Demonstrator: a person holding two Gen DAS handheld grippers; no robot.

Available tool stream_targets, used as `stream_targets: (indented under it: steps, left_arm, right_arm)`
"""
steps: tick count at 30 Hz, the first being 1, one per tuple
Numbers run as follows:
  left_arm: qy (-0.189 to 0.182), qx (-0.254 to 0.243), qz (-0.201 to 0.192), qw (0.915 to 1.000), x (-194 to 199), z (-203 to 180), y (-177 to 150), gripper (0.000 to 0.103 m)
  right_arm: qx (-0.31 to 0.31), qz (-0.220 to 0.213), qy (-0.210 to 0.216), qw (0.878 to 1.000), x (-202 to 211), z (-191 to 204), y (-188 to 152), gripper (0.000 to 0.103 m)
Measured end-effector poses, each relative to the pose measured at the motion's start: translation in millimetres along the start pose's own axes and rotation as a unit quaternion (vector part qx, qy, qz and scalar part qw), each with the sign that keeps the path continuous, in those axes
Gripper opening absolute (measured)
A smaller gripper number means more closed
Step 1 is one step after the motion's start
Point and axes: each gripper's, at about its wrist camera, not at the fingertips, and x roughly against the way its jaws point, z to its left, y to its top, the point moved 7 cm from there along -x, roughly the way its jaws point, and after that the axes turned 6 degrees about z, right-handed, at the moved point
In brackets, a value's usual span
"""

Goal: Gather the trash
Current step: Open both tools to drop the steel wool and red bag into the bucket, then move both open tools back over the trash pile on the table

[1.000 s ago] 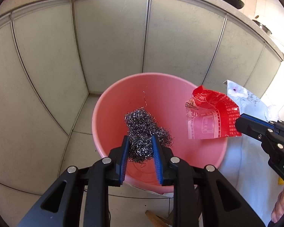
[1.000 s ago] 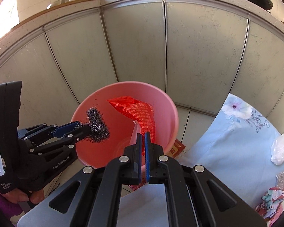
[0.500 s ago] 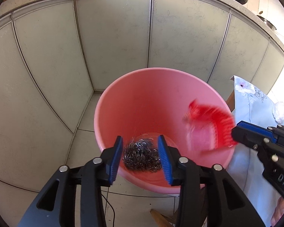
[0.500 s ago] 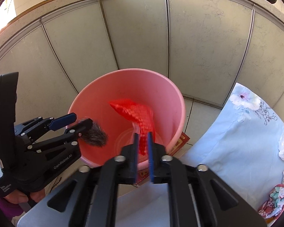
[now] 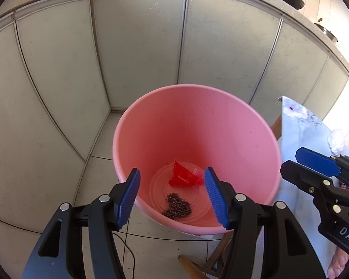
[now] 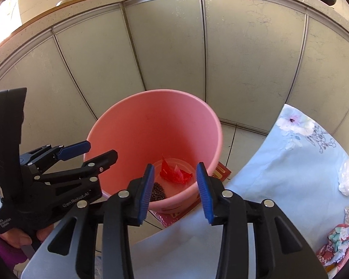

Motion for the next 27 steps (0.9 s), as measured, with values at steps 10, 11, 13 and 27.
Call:
stream_targets:
  steps: [10, 11, 13, 27]
  left_arm:
    - [-0.031, -0.032, -0.025, 0.9987, 26.0, -32.2, 7.9, 0.057]
    - [-0.034, -0.038, -0.027, 0.9984, 28.8, -37.3, 7.8, 0.057]
    - [-0.039, -0.046, -0.028, 0.9978, 32.7, -46.1, 7.0, 0.057]
    - [-0.108, -0.129, -0.041, 0.9849, 61.4, -138.9, -7.9, 0.057]
  right_arm:
    - [-0.035, -0.014, -0.026, 0.999, 30.3, -33.3, -19.0, 0.038]
    - [-0.037, -0.016, -0.028, 0.999, 33.8, -36.5, -21.7, 0.038]
    - [-0.051, -0.021, -0.032, 0.998, 45.3, -46.9, -29.6, 0.038]
    - [-0.129, -0.071, -0.086, 0.985, 127.5, -109.6, -90.5, 0.038]
